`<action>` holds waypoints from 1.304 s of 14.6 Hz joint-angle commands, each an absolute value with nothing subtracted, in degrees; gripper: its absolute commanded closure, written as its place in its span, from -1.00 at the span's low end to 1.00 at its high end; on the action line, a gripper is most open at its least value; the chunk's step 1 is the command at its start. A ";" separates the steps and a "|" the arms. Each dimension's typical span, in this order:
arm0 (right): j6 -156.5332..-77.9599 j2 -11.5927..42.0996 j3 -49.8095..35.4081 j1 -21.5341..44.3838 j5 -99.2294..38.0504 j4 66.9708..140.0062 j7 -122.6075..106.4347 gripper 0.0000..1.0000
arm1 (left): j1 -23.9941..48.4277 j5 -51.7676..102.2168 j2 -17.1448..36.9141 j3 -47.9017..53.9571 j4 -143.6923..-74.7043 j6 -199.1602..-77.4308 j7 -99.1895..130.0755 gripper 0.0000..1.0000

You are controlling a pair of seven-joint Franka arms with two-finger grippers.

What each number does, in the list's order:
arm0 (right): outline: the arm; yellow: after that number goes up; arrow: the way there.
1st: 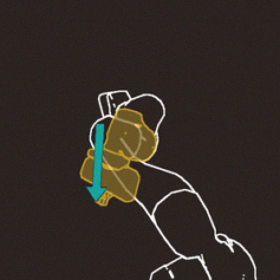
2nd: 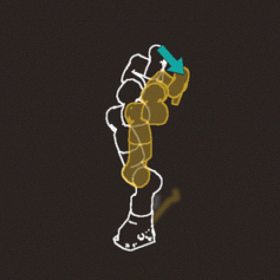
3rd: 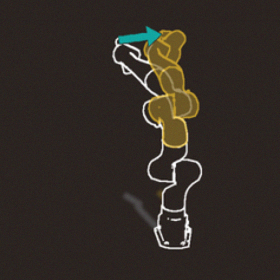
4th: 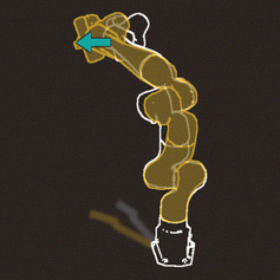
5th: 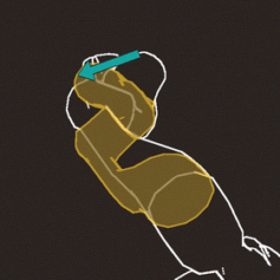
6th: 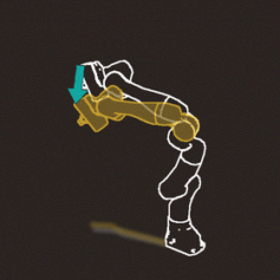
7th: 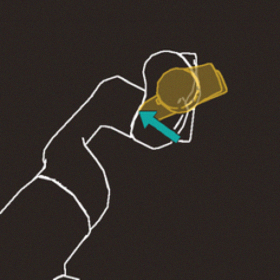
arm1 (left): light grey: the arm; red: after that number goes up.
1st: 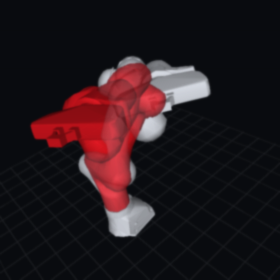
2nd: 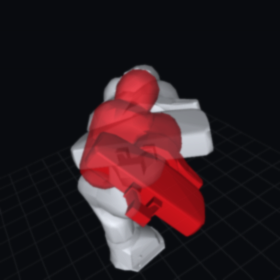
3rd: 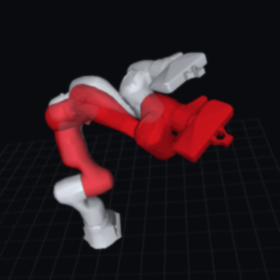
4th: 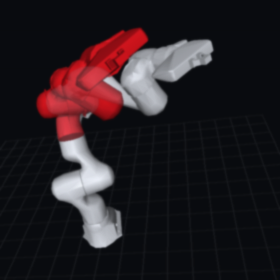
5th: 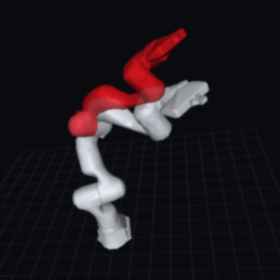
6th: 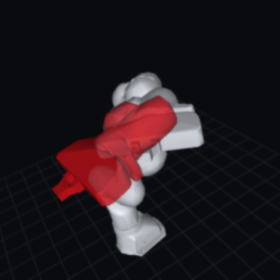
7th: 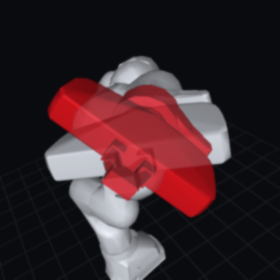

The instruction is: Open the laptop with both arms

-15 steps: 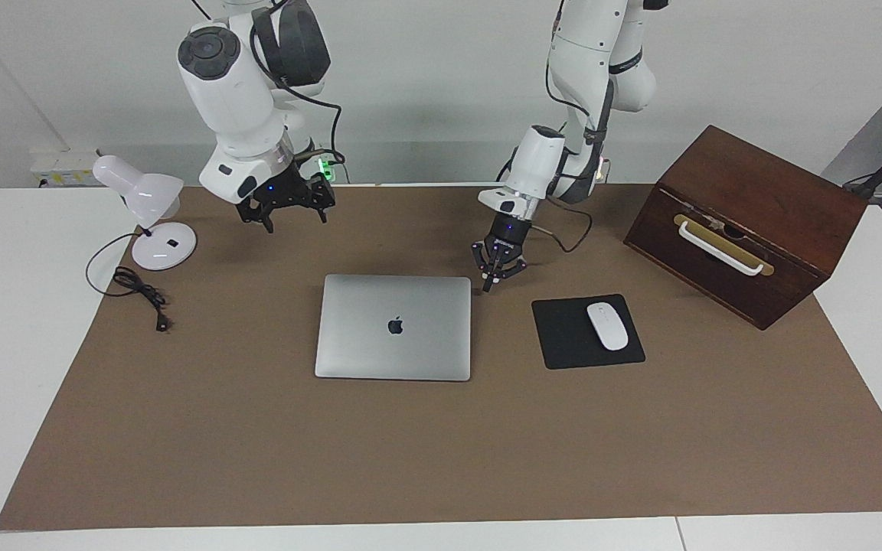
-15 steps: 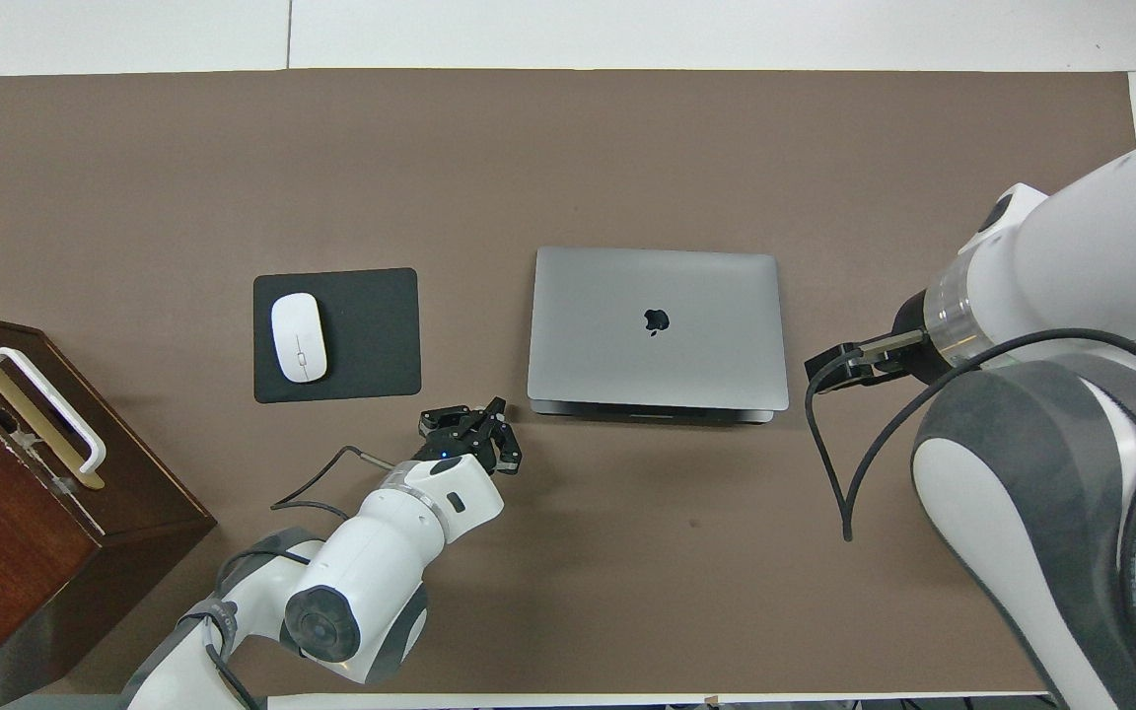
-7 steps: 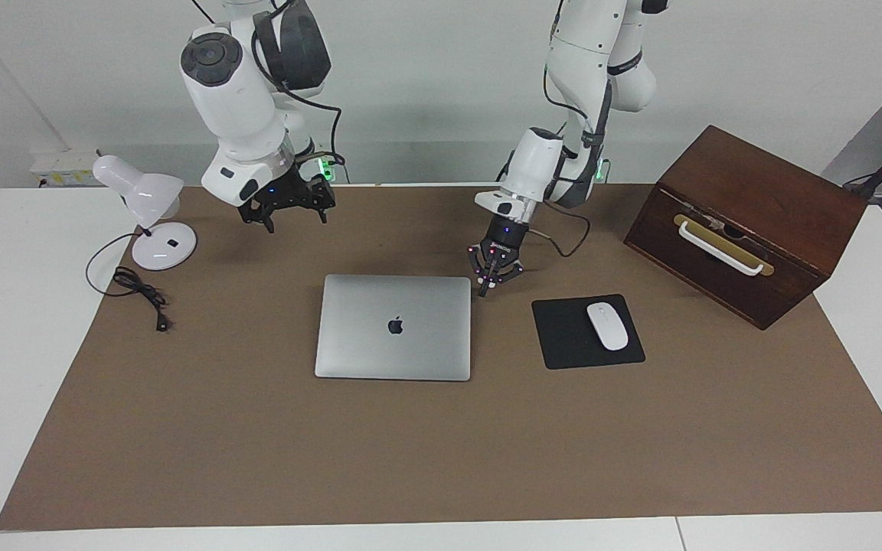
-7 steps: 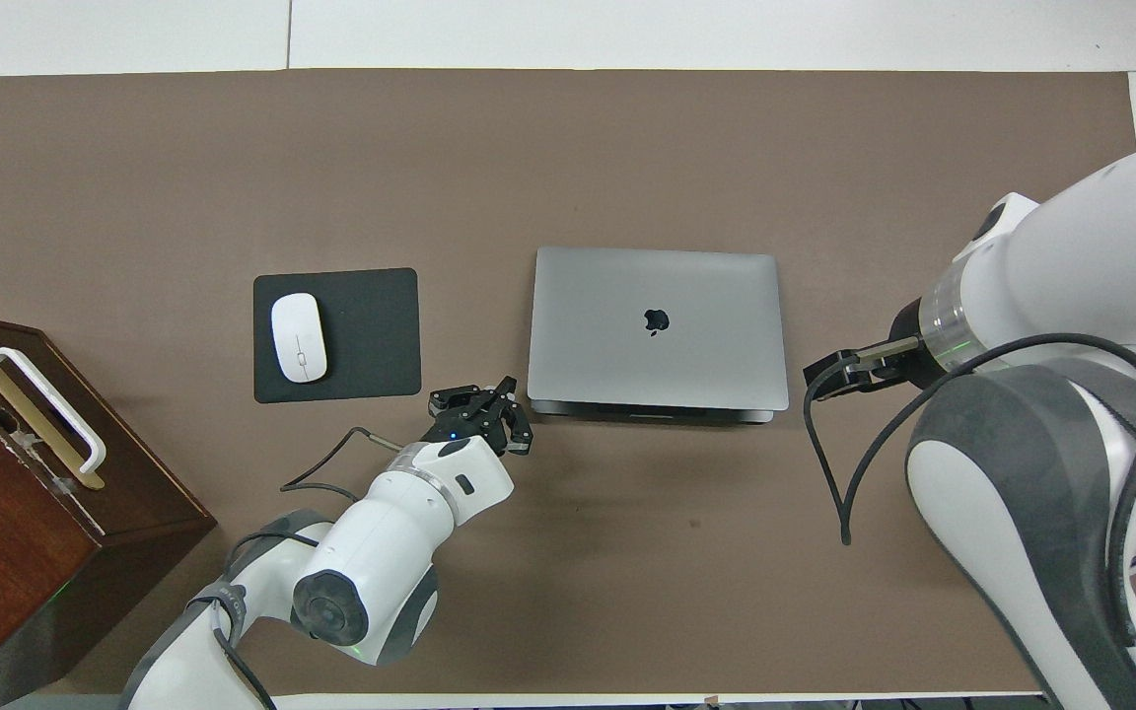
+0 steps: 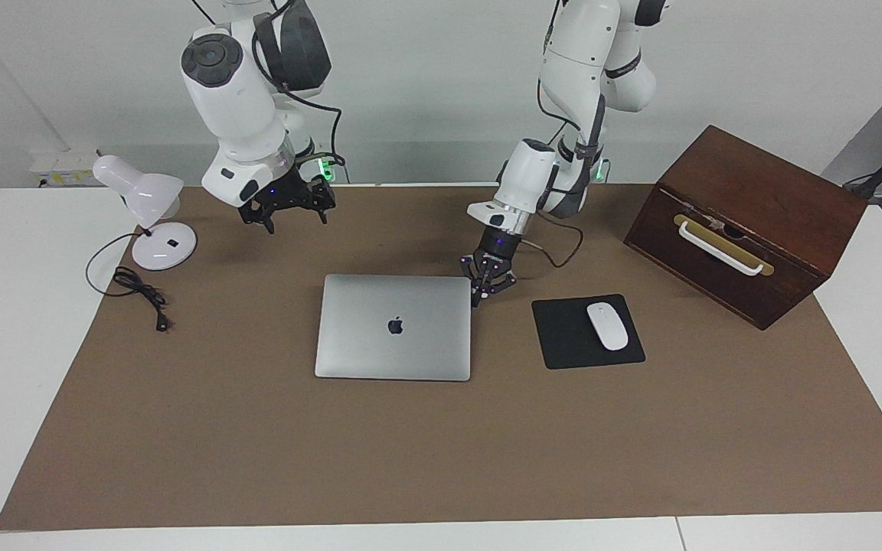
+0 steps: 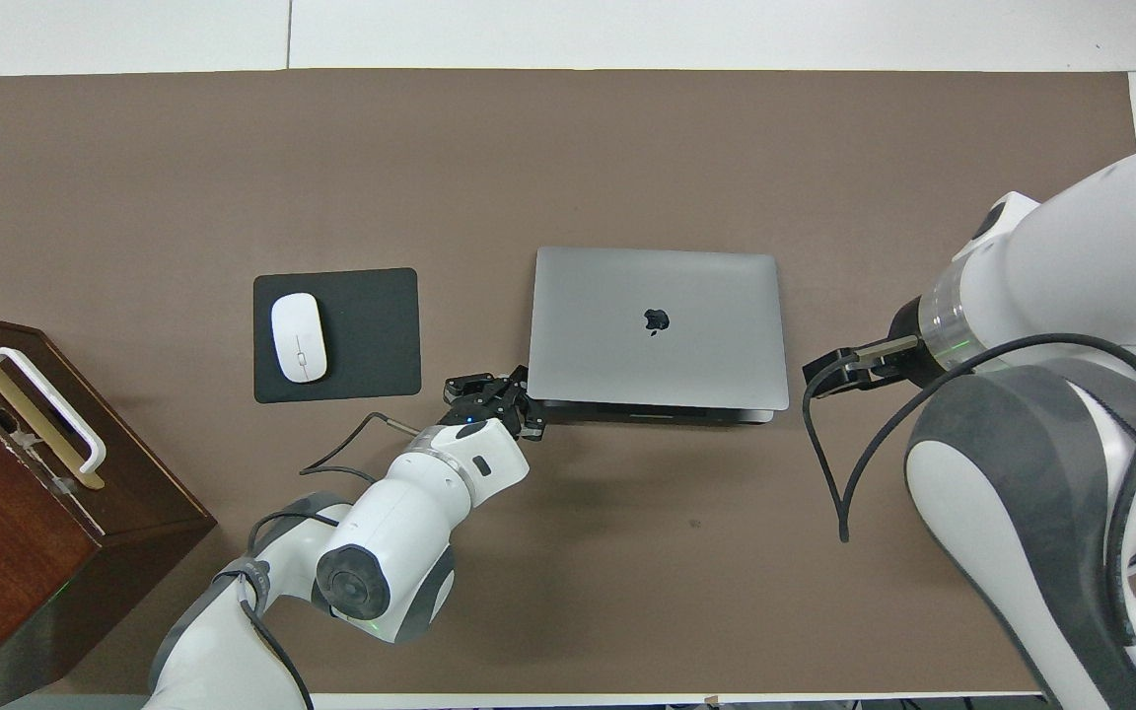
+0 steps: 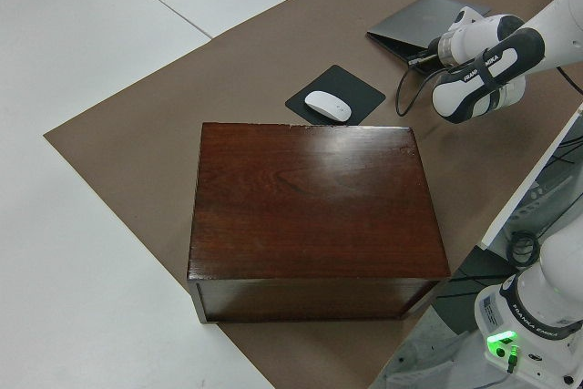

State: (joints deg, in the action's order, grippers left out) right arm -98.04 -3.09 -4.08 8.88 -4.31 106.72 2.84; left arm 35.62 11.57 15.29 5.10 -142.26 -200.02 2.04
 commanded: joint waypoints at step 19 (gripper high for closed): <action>-99.93 -4.57 -4.04 9.67 -5.36 109.07 2.72 -1.00 | 37.88 12.57 17.31 4.31 -140.80 -200.74 -0.26 1.00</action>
State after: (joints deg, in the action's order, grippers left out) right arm -98.25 -3.11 -4.10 9.78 -4.31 107.17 2.84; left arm 36.76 11.57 16.02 5.13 -141.93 -200.02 1.14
